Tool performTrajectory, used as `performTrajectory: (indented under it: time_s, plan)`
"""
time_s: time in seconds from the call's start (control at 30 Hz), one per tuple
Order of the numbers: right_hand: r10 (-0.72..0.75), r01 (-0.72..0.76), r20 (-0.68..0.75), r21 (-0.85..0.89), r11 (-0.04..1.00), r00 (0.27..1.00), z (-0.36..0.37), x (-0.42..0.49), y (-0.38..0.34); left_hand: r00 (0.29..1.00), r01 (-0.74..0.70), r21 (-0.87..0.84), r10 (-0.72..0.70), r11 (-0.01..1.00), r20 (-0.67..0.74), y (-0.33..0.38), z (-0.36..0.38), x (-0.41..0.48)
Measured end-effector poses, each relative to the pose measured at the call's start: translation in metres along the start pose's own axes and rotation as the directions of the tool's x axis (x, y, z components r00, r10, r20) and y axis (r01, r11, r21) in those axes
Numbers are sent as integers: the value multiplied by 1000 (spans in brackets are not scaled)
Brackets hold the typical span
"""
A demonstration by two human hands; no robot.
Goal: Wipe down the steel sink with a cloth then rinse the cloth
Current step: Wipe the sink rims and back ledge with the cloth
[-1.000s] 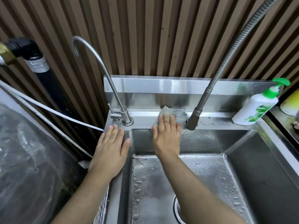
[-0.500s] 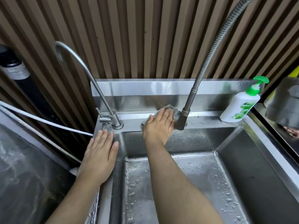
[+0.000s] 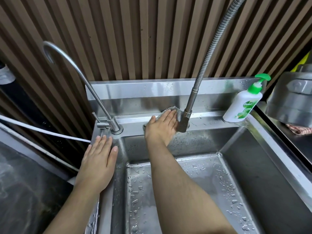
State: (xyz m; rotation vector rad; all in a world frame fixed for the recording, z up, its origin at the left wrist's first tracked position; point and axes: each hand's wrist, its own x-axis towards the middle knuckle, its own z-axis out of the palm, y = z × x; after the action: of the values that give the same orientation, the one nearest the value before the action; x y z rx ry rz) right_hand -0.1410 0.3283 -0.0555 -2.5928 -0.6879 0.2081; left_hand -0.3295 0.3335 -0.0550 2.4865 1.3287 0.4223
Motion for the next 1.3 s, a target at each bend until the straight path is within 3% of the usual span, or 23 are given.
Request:
performTrajectory:
  time_s: [0.13, 0.23, 0.33, 0.4, 0.47, 0.53, 0.6, 0.63, 0.7, 0.77, 0.93, 1.0, 1.03, 1.1, 1.13, 1.17, 1.2, 1.23, 1.27, 1.3]
  plan:
    - [-65, 63, -44, -46, 997, 997, 0, -8, 8, 1000, -2, 9, 2, 1000, -10, -1, 2, -1]
    - [-273, 277, 48, -118, 954, 961, 3, -33, 14, 1000, 1, 25, -1, 1000, -17, -2, 2, 1]
    - [-571, 593, 217, -48, 804, 792, 2, -49, 9, 1000, -1, 28, 2, 1000, -21, 1, 3, 0]
    - [-640, 668, 256, -29, 744, 724, -7, -34, 12, 1000, -3, 13, 4, 1000, -21, 1, 2, 0]
    - [-557, 583, 221, -71, 810, 801, -17, -18, 29, 1000, -13, 7, 13, 1000, -27, 0, 1, -1]
    - [-368, 380, 140, -75, 922, 919, -21, -13, 46, 999, -14, 11, 15, 1000, -32, -1, 1, -1]
    - [-244, 250, 87, -69, 966, 966, -18, -19, 44, 999, -16, 14, 16, 1000, -33, 0, 1, -1]
    - [-250, 257, 79, -97, 962, 965, -13, -24, 36, 999, -16, 14, 16, 1000, -33, 0, 1, -1]
    - [-374, 387, 112, -144, 911, 921, 0, -33, 15, 999, -15, 19, 15, 1000, -40, 0, 2, 0]
    - [-535, 557, 174, -117, 822, 827, 11, -42, -3, 999, -19, 28, 20, 999, -45, -1, 2, 0]
    - [-723, 748, 214, -73, 659, 657, 16, -33, -3, 999, -16, 36, 18, 999, -33, -1, 3, -1]
    - [-812, 816, 116, 27, 578, 572, 8, -27, 12, 999, -16, 33, 17, 999, -33, 0, 2, -1]
    - [-805, 801, 29, 84, 593, 593, 8, -28, 21, 999, -14, 32, 15, 999, -33, 0, 2, -1]
    - [-657, 646, -103, 348, 680, 747, -2, -35, 28, 999, -12, 28, 13, 1000, -35, 0, 2, -2]
    - [-515, 478, -102, 555, 681, 851, -13, -39, 26, 999, -15, 28, 16, 999, -38, 0, 2, -1]
    - [-381, 323, -91, 727, 606, 920, -25, -40, 22, 999, -19, 28, 20, 999, -37, 1, 2, -1]
    - [-281, 289, -159, 806, 517, 946, -38, -38, 16, 999, -23, 26, 24, 999, -39, 1, 1, -1]
    - [-262, 378, -281, 787, 487, 923, -51, -31, 10, 999, -25, 21, 26, 999, -45, 1, 2, -1]
    - [-352, 529, -396, 670, 521, 848, -60, -20, 4, 998, -28, 18, 29, 999, -50, 1, 2, -1]
    - [-514, 656, -409, 500, 565, 754, -65, -7, -2, 998, -31, 21, 32, 999, -53, 0, 2, -1]
